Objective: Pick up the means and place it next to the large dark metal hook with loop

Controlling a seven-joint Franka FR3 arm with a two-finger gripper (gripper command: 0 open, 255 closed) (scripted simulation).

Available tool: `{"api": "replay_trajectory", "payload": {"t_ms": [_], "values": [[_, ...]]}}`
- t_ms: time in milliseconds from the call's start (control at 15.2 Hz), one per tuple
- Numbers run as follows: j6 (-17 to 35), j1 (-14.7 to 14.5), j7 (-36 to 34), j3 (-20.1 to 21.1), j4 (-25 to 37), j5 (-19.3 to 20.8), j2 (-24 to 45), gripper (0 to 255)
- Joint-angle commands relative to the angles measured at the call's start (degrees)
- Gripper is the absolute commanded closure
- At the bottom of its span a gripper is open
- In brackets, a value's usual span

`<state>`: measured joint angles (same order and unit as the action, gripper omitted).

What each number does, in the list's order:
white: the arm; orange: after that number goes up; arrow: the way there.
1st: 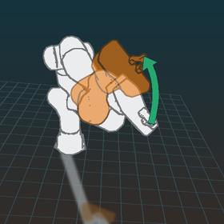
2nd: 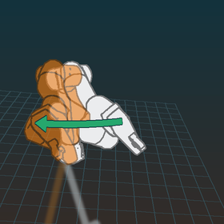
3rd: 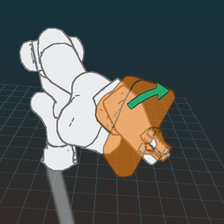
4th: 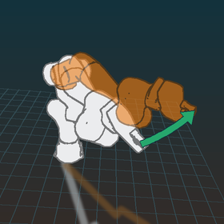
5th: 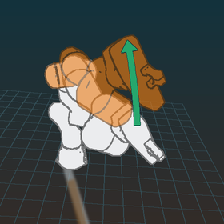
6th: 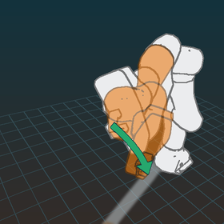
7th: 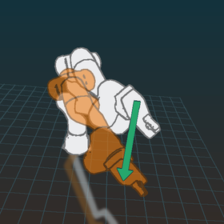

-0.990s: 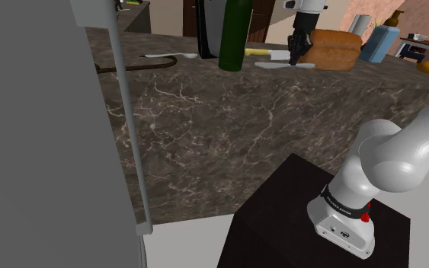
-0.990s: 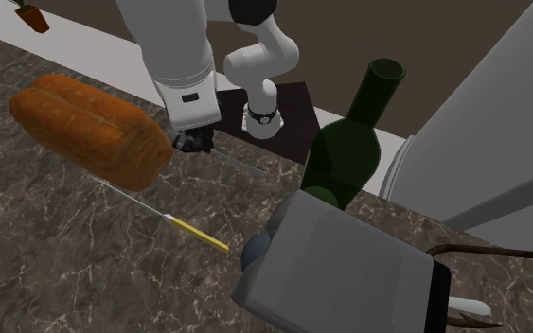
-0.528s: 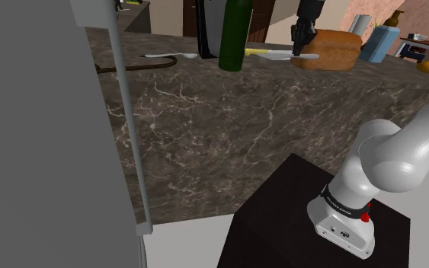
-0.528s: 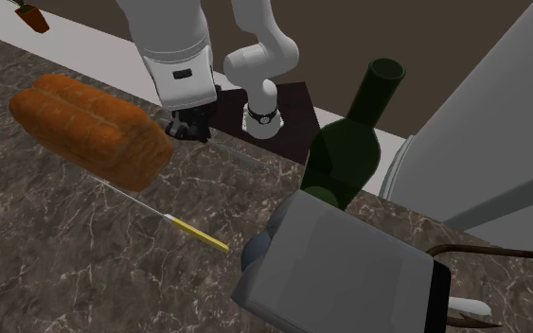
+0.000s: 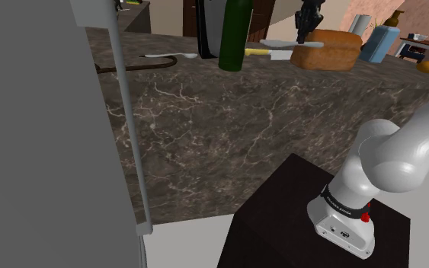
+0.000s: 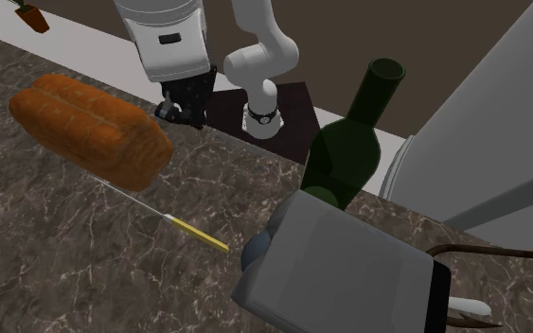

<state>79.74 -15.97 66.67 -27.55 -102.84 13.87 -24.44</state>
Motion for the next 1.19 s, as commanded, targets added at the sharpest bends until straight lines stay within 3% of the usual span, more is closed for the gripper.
{"api": "replay_trajectory", "payload": {"t_ms": [0,594,1122], "values": [[-1.45,-0.12,0.4,-0.09,2.17,-0.23,0.75,255],[-1.68,-3.71,-8.8,5.73,6.64,-4.82,6.78,255],[-2.06,-7.27,-16.79,10.17,14.86,-9.05,15.8,255]]}}
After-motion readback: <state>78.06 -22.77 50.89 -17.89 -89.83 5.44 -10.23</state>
